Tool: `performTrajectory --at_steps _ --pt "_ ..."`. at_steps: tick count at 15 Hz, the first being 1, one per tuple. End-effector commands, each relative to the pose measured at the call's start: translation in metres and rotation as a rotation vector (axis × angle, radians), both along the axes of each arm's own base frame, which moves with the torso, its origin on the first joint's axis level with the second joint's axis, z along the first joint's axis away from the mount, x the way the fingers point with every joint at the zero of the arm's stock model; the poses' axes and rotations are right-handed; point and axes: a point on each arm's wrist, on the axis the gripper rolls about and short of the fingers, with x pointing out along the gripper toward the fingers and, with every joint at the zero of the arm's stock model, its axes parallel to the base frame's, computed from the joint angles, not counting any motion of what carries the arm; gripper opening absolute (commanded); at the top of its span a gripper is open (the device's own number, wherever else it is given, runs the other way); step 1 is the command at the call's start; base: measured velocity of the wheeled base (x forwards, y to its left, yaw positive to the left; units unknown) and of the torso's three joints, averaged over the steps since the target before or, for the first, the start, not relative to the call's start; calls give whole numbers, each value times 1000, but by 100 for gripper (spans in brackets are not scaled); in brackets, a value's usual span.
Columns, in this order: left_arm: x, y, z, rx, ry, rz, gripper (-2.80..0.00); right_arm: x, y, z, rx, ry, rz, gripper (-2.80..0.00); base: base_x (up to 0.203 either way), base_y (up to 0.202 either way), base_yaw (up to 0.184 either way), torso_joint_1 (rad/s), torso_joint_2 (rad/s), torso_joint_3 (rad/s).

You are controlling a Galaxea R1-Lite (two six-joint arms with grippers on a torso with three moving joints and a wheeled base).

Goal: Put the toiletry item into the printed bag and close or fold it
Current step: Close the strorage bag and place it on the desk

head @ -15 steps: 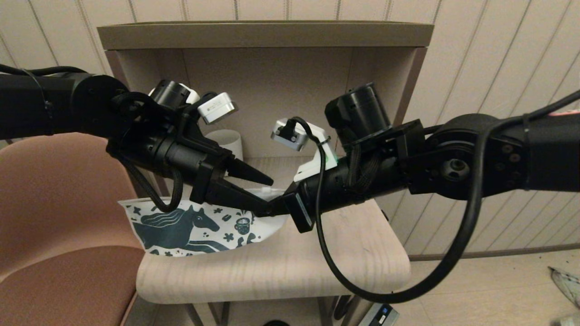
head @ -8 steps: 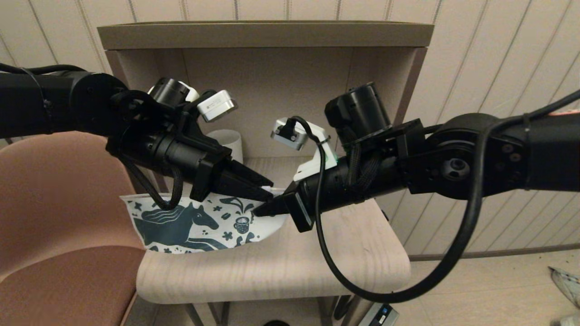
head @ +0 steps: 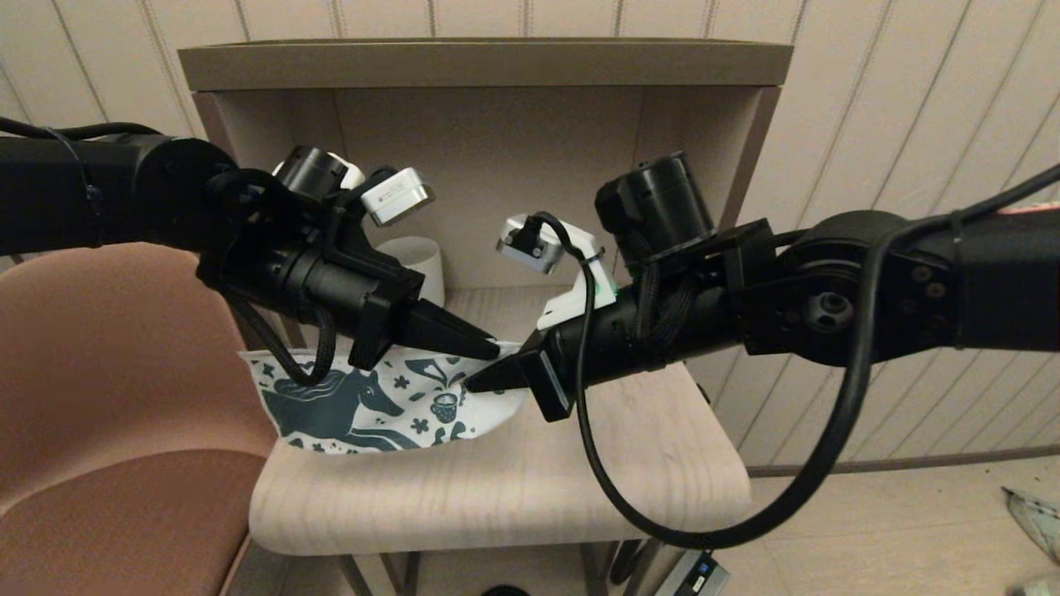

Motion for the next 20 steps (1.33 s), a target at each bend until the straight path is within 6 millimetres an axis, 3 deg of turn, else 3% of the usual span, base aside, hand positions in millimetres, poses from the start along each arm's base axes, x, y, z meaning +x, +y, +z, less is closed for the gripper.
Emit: performTrajectory --at_steps 1,9,20 --pt "-1 0 -4 8 13 -3 -280 0 -2 -2 -1 1 -2 -280 0 0 0 0 0 0" --pt "-2 5 -4 15 4 14 -280 -2 -11 1 2 1 -12 -280 0 0 0 0 0 0" --pt "-3 39 -13 17 1 108 -280 -3 -22 5 22 -20 -32 -280 0 0 0 0 0 0"
